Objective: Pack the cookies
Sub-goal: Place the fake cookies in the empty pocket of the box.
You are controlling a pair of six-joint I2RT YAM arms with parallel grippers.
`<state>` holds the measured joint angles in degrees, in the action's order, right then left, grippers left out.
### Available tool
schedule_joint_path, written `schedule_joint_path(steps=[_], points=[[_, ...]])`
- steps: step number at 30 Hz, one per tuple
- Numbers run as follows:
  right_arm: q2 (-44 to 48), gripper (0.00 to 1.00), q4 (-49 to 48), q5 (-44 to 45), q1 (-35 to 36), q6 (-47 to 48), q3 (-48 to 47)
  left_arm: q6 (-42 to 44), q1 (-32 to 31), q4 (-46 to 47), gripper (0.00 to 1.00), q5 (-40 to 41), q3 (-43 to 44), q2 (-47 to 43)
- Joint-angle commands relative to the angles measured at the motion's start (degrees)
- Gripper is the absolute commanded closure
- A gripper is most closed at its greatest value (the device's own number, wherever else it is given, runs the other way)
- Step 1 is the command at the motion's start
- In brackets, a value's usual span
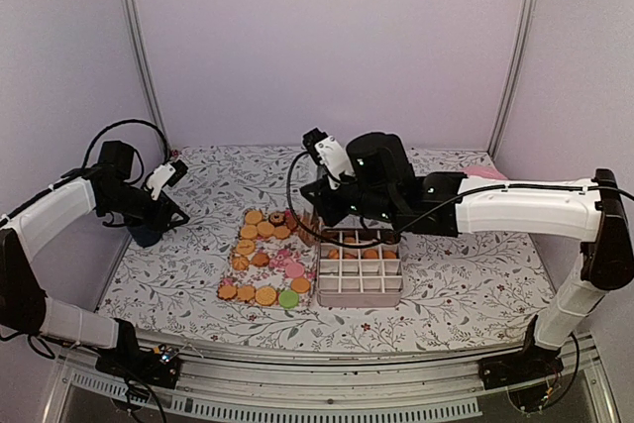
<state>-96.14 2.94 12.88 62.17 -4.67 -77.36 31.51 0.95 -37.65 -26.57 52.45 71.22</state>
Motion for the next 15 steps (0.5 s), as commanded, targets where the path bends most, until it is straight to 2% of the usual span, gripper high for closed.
schedule_joint_path(steps=[1,7,12,15], points=[[6.4,0.95,-1.1,2.6,0.1,-4.5,6.3,0.6,0.6,-0.5,0.51,-1.0,0.2,-0.8],[12.7,0.94,-0.7,4.3,0.1,-8.0,13.5,0.7,0.6,-0.5,0.51,-1.3,0.3,-0.6],[13.3,0.92,-0.4,2.8,0.1,-9.2,14.5,0.5,0.5,-0.5,0.51,-1.3,0.6,-0.3],[12.6,0.87,-0.3,2.2,0.1,-9.4,14.1,0.3,0.6,-0.6,0.51,-1.3,0.6,-0.4]])
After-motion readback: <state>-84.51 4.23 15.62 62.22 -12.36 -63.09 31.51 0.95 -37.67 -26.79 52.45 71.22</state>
